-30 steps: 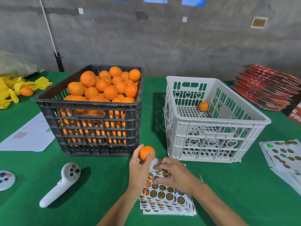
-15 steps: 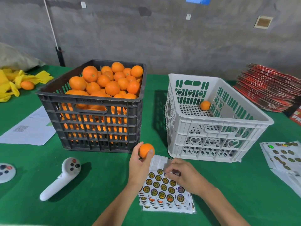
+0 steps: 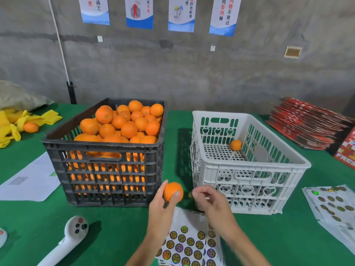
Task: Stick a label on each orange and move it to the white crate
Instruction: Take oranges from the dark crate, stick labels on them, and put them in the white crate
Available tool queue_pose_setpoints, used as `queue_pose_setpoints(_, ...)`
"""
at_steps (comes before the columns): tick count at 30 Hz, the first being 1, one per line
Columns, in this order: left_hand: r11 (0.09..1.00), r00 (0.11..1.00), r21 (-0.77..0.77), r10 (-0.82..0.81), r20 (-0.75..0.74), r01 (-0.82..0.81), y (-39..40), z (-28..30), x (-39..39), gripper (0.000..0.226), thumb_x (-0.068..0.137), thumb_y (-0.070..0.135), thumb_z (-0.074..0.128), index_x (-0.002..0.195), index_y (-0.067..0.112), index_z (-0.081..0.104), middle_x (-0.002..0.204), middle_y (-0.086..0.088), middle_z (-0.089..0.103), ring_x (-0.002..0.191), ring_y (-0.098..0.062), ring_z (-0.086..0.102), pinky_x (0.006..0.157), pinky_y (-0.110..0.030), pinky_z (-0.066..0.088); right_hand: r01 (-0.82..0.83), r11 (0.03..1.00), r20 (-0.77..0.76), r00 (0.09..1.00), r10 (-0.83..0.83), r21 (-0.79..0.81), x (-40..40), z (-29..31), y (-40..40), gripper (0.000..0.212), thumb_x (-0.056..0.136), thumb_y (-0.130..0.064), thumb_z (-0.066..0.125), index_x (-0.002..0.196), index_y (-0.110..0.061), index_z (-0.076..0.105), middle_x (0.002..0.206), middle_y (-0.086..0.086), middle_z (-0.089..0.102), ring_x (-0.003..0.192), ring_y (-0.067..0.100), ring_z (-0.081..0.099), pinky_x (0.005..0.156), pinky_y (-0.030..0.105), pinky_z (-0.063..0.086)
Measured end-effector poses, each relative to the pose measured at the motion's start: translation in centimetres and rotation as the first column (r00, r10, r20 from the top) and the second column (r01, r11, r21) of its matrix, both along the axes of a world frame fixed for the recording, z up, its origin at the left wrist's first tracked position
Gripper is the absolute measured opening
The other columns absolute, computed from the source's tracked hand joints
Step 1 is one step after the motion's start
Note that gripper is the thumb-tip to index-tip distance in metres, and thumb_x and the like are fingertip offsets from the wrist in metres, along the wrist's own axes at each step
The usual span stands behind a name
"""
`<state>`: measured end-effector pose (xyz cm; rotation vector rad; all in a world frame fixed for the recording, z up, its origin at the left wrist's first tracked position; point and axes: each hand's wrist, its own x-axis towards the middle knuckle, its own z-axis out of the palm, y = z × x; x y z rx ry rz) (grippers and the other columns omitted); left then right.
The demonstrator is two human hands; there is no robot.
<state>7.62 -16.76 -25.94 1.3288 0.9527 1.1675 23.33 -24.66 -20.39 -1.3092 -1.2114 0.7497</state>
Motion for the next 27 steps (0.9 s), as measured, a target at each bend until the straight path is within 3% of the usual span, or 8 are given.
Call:
queue_pose_setpoints(4,0.999,0.984,0.013,-0.054,0.169,0.053,-0.3,3.2,0.7,0.068,0.090,0.054,0.075,0.149,0.034,0.048,0.132,0.008,0.070,0.121,-0.011,0.068,0.106,-0.039,0.054,0.031,0.995,-0.112,0.994,-0.020,0.098,-2.2,3.3,1.1,0.007,0.097,-0.023,0.069,0.098,-0.021,0.075,0.093,0.002,0.073,0.082,0.017,0.067,0.074,0.029,0.056)
queue_pose_setpoints(9,0.995,0.961,0.059,-0.099,0.259,0.086,-0.9,6.9,0.7,0.059,0.085,0.060,0.076,0.137,0.042,0.058,0.128,0.011,0.072,0.121,-0.012,0.068,0.097,-0.031,0.058,0.099,0.981,-0.098,0.992,-0.084,0.167,-3.4,5.6,1.6,0.006,0.093,-0.024,0.076,0.097,-0.027,0.074,0.092,0.004,0.069,0.077,0.023,0.067,0.071,0.033,0.060)
queue_pose_setpoints(13,0.991,0.959,0.127,-0.083,0.270,0.050,0.1,10.0,1.0,0.057,0.076,0.065,0.079,0.128,0.044,0.066,0.126,0.005,0.072,0.118,-0.017,0.070,0.097,-0.038,0.058,0.089,0.986,-0.142,0.987,-0.069,0.142,-3.1,8.9,2.0,0.045,0.089,-0.027,0.079,0.129,-0.040,0.064,0.105,-0.004,0.065,0.084,0.019,0.069,0.075,0.039,0.063)
queue_pose_setpoints(15,0.988,0.951,0.129,-0.124,0.284,0.091,0.7,11.8,1.5,0.053,0.079,0.064,0.076,0.127,0.043,0.067,0.128,0.004,0.070,0.120,-0.018,0.069,0.099,-0.040,0.058,0.037,0.995,-0.118,0.993,-0.027,0.088,-2.4,10.7,2.4,0.047,0.088,-0.033,0.078,0.133,-0.038,0.063,0.117,-0.006,0.067,0.092,0.019,0.070,0.078,0.039,0.063)
queue_pose_setpoints(19,0.945,0.978,0.257,-0.205,-0.028,0.205,2.1,15.8,1.9,0.037,0.097,0.059,0.056,0.133,0.050,0.058,0.130,0.025,0.064,0.126,0.002,0.058,0.106,-0.022,0.048,-0.098,0.992,-0.117,0.987,0.107,0.078,-0.5,13.1,3.1,0.038,0.096,-0.032,0.069,0.133,-0.026,0.065,0.117,-0.001,0.075,0.103,0.017,0.073,0.081,0.030,0.061)
queue_pose_setpoints(22,0.877,0.938,0.410,-0.117,-0.326,0.252,4.2,18.7,1.1,0.045,0.107,0.052,0.044,0.148,0.036,0.051,0.147,0.021,0.054,0.137,0.004,0.046,0.116,-0.021,0.035,0.087,0.988,0.141,0.984,-0.105,0.131,1.4,14.3,3.8,0.044,0.093,-0.035,0.073,0.134,-0.025,0.061,0.120,-0.007,0.071,0.104,0.011,0.070,0.087,0.028,0.058)
queue_pose_setpoints(24,0.804,0.910,0.574,0.112,-0.400,0.154,6.4,20.3,-0.3,0.040,0.109,0.038,0.047,0.145,0.021,0.057,0.146,0.007,0.058,0.136,-0.005,0.049,0.115,-0.023,0.034,0.301,0.931,0.503,0.784,-0.364,0.204,3.0,14.5,4.6,0.049,0.091,-0.040,0.074,0.136,-0.030,0.056,0.121,-0.013,0.061,0.104,0.009,0.063,0.093,0.031,0.052)
queue_pose_setpoints(27,0.766,0.734,0.631,0.359,-0.577,0.121,11.0,22.1,-3.7,0.031,0.104,0.017,0.056,0.133,0.012,0.066,0.136,-0.009,0.066,0.129,-0.025,0.056,0.110,-0.032,0.041,0.438,0.862,0.646,0.585,-0.490,0.257,5.3,14.0,5.4,0.040,0.095,-0.033,0.070,0.133,-0.026,0.061,0.127,-0.004,0.057,0.115,0.018,0.056,0.102,0.040,0.046)
